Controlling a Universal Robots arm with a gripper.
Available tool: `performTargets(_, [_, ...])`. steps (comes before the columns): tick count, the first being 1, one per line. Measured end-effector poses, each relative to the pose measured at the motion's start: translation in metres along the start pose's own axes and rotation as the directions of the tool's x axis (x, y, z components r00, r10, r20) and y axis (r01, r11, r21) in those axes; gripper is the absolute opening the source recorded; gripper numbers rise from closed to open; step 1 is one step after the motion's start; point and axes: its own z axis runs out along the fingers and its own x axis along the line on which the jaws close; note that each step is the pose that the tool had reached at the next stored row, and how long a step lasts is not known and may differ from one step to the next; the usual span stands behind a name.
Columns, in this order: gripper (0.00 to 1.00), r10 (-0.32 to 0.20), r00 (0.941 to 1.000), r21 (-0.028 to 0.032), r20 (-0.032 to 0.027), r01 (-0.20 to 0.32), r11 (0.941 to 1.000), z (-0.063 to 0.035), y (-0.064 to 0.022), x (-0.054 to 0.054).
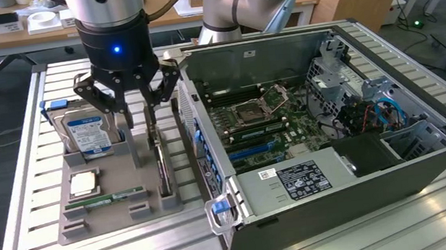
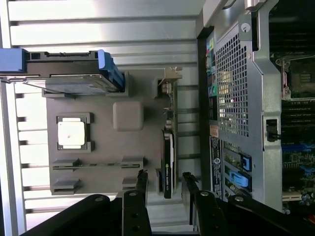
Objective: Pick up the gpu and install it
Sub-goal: 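Pick up the gpu and move the gpu toward the slot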
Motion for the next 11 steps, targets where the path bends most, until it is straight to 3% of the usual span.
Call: performTargets(11, [0.42,0.000,1.0000,0.0001,-0.0001,0.000,1.0000,0.0067,-0.0003,0.0002])
